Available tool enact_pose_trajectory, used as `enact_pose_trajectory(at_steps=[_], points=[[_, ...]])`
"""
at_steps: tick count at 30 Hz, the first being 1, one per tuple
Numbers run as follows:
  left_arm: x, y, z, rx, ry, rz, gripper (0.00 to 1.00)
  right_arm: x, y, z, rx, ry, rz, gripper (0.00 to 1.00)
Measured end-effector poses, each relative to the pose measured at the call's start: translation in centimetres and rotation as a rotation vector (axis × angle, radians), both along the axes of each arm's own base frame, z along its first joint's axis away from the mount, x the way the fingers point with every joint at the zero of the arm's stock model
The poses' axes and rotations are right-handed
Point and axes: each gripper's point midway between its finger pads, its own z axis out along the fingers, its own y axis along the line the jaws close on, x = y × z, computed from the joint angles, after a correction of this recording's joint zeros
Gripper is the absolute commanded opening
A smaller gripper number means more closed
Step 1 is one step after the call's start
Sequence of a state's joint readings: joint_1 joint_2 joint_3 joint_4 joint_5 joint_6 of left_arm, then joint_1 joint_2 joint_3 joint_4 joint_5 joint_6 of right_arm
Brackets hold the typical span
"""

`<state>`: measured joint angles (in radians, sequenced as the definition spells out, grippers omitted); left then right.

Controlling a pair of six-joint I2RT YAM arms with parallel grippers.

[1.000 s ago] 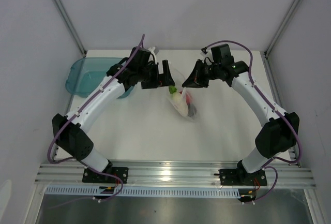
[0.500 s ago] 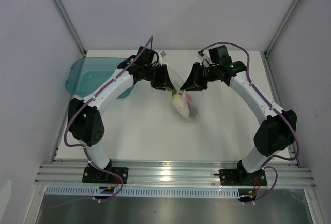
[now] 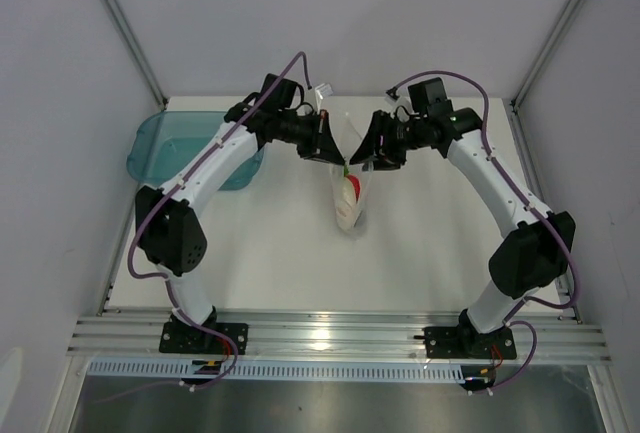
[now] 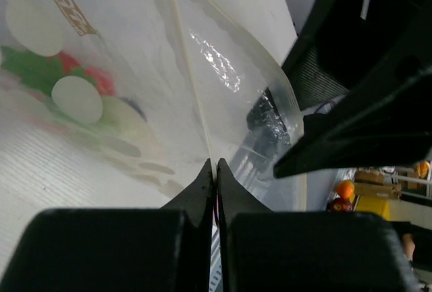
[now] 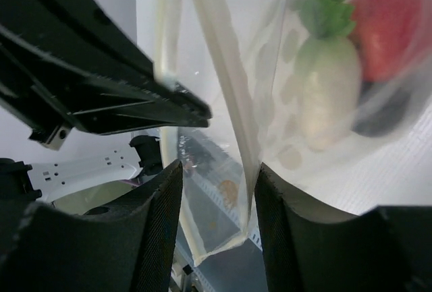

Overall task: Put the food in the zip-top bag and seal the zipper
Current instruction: Adjust the zipper food storage bag at the center of the board.

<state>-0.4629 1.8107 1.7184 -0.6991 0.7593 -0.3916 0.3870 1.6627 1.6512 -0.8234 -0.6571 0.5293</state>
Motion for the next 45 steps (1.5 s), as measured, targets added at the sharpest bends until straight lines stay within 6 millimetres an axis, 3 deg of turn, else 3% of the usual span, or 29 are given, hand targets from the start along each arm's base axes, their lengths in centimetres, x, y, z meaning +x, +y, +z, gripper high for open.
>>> enact_pose_trajectory(at_steps=[8,20,26,41,45], points=[[-1.7,-0.5,1.3,-0.076,0.007,-0.12,0.01,0.9,-1.7,-0.2,-0.03,0.005,-0.052,0.45],[-4.5,-1.3,0.4,-0.039,0.067,-0.185,0.01,3.0,-1.8,2.6,-0.112,-0.091,-0.065,0.34],[-5.8,-2.0,0.2,-0.028,0.08,-0.216,0.01,3.9,-2.1,1.0,-0.212,-0.064,-0.069,0.27],[-6.0,-1.8,0.0,-0.016,0.093,-0.216,0.01,2.5,-3.2,-1.8,-0.327,-0.01,-0.063,0.28],[-6.1,-1.9,0.0,-0.017,0.093,-0.217,0.01,2.6,-3.0,-1.7,-0.318,0.0,-0.082,0.1]])
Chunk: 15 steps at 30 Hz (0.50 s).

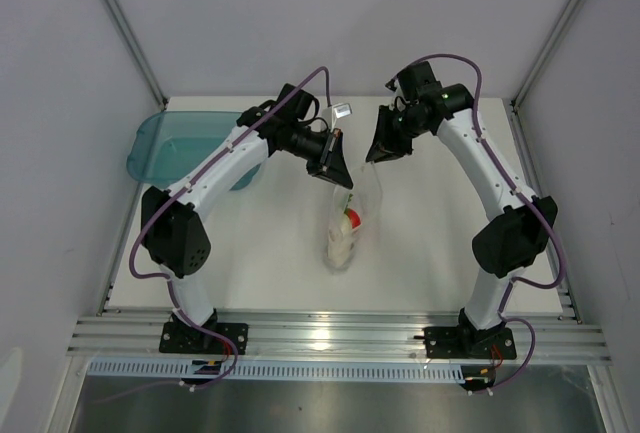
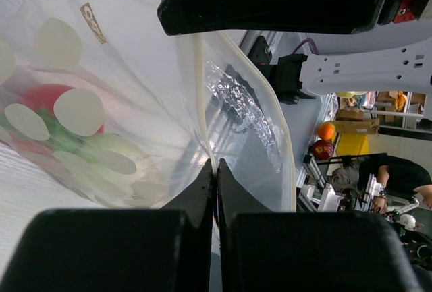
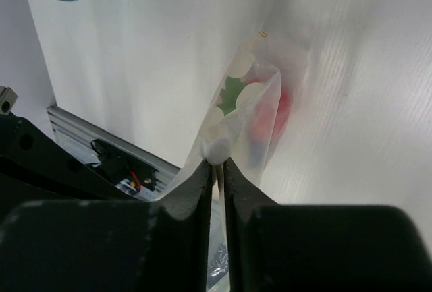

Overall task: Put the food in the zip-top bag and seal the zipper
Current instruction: Adjust the zipper food storage bag at the center of the board.

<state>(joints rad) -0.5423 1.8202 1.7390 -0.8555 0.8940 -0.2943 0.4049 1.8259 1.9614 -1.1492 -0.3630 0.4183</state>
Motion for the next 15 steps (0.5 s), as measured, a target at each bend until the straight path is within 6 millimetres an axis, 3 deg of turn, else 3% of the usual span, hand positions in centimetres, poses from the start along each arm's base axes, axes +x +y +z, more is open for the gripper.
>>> enact_pose_trajectory(at_steps=[1,4,6,7,9,13,15], points=[[0.0,0.0,0.0,0.0,0.0,0.0,0.01,0.0,0.1,0.0,0.004,0.004,-0.007,0.06],[-0.1,-0.1,0.0,-0.001,-0.001,-0.002,0.17,0.1,0.2,0.1,0.012,0.017,-0.035,0.0],[0.0,-0.2,0.0,-0.001,-0.01,-0.003,0.37,0.1,0.3,0.1,0.015,0.027,-0.057,0.0],[0.1,-0.3,0.0,0.004,-0.012,0.006,0.54,0.1,0.2,0.1,0.015,0.032,-0.071,0.0],[0.4,-0.6,0.0,0.008,-0.034,0.018,0.77,0.3,0.2,0.1,0.016,0.04,-0.097,0.0],[0.7,-1.0,0.7,0.021,-0.094,0.056,0.99,0.6,0.1,0.5,0.034,0.048,-0.176,0.0],[0.8,-1.1,1.4,0.024,-0.133,0.073,1.0,0.6,-0.1,0.9,0.046,0.05,-0.225,0.0]])
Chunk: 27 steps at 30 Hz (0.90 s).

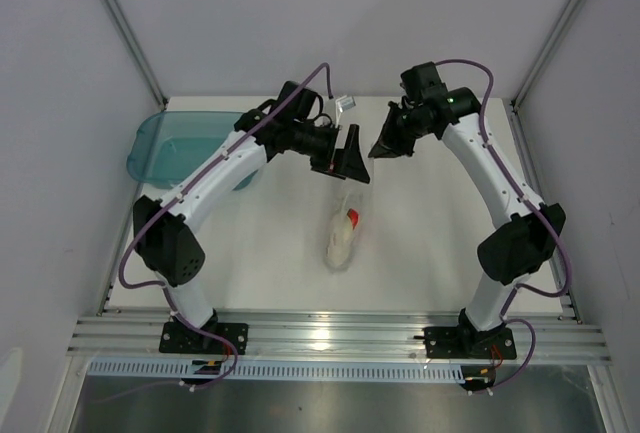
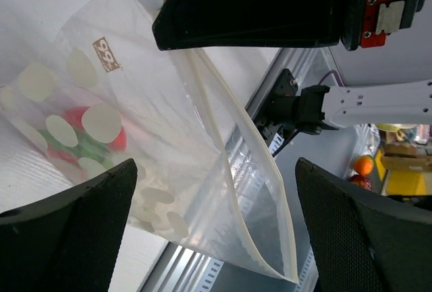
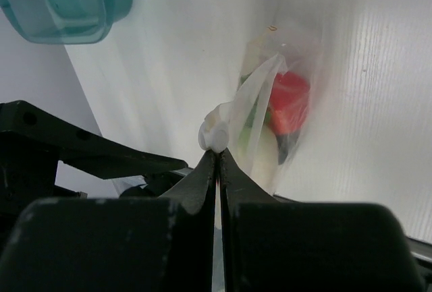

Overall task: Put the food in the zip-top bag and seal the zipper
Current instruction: Adjust the zipper food storage bag at the center of the board.

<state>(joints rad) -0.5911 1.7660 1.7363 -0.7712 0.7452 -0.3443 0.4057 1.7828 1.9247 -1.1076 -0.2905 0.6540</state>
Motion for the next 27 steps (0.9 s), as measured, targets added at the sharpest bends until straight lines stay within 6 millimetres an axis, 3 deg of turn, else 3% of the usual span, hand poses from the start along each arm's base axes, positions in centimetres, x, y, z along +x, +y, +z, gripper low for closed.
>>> enact_pose_trajectory(at_steps=[7,12,17,27], points=[[0.6,-0.8,1.7,0.1,-0.167,0.09,1.0,-0.4,-0.6,1.9,0.067,-0.008,-0.163,0.0],[0.9,-1.1,2.6,0.195,-0.269,0.165,0.99,-0.4,-0.6,0.7,0.099,0.057,-0.265,0.0],[1.4,-0.8,2.0,0.286,-0.335,0.236,1.0,-0.6,-0.7,-0.1,0.115,0.113,-0.363,0.0],[1.3,-0.8,0.0,0.391,-0.385,0.276,1.0,-0.8,-0.7,2.0,0.201,0.124,-0.487,0.0]])
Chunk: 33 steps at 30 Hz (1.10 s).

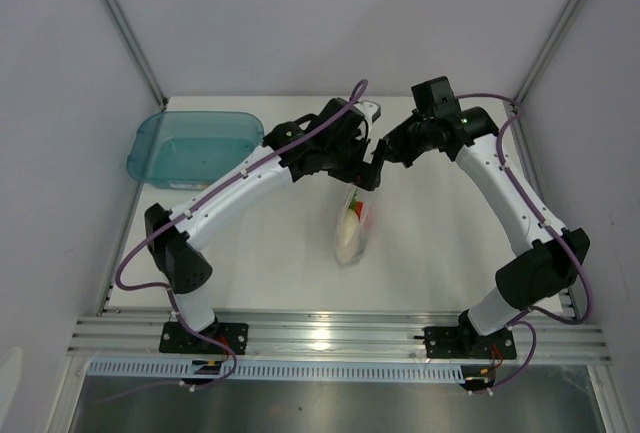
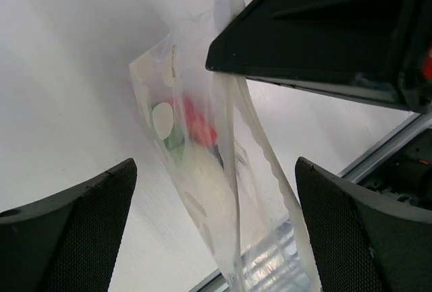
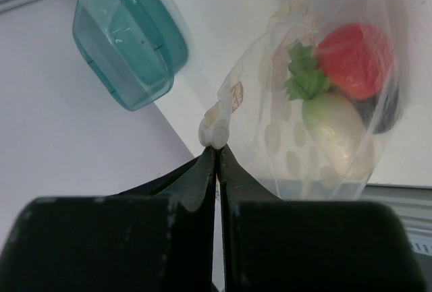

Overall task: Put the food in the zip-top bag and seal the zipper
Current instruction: Adjust the zipper food storage bag at the center of the board.

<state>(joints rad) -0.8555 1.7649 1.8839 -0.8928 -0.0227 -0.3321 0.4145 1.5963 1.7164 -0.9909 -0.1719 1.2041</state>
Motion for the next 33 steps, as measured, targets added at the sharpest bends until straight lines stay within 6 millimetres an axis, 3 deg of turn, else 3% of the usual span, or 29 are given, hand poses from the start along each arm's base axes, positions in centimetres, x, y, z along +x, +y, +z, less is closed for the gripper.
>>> enact_pose_trajectory(at_steps=[5,7,8,10,11,13,17,19,24,29,30,33], points=[[0.2,-0.2,-1.4,0.024,0.023,-0.001,0.96,-0.4,0.4,-0.5,0.025,0.022,-0.025,0.0],[0.2,-0.4,-1.9,0.029,0.034,-0.005,0.85,-0.4,0.6,-0.7,0.03,0.027,-0.028,0.0],[0.1,-0.5,-2.1,0.029,0.042,-0.009,0.73,-0.5,0.7,-0.8,0.03,0.03,-0.027,0.0],[-0.2,-0.7,-2.5,0.027,0.057,-0.019,0.6,-0.5,0.8,-0.8,0.031,0.031,-0.027,0.0],[-0.3,-0.7,-2.6,0.028,0.063,-0.025,0.48,-0.5,0.8,-0.8,0.031,0.03,-0.027,0.01],[-0.6,-0.8,-2.8,0.025,0.074,-0.035,0.35,-0.6,0.8,-0.8,0.032,0.028,-0.027,0.04],[-0.7,-0.9,-2.9,0.024,0.079,-0.045,0.2,-0.9,0.5,-1.2,0.037,0.028,-0.029,0.11],[-0.8,-0.8,-3.1,0.028,0.085,-0.046,0.13,-1.1,0.4,-1.4,0.042,0.032,-0.022,0.2],[-1.1,-0.6,-3.7,0.031,0.108,-0.06,0.0,-1.0,0.2,-1.3,0.04,-0.005,0.038,0.43],[-1.6,0.8,-4.7,0.016,0.167,-0.079,0.01,-0.6,-0.5,-0.5,0.038,-0.1,0.168,0.55],[-1.6,1.3,-4.9,0.005,0.187,-0.078,0.01,-0.6,-0.7,-0.3,0.033,-0.123,0.195,0.67],[-1.3,2.5,-5.1,-0.044,0.246,-0.083,0.01,-0.8,-1.1,0.3,0.008,-0.196,0.273,0.78]])
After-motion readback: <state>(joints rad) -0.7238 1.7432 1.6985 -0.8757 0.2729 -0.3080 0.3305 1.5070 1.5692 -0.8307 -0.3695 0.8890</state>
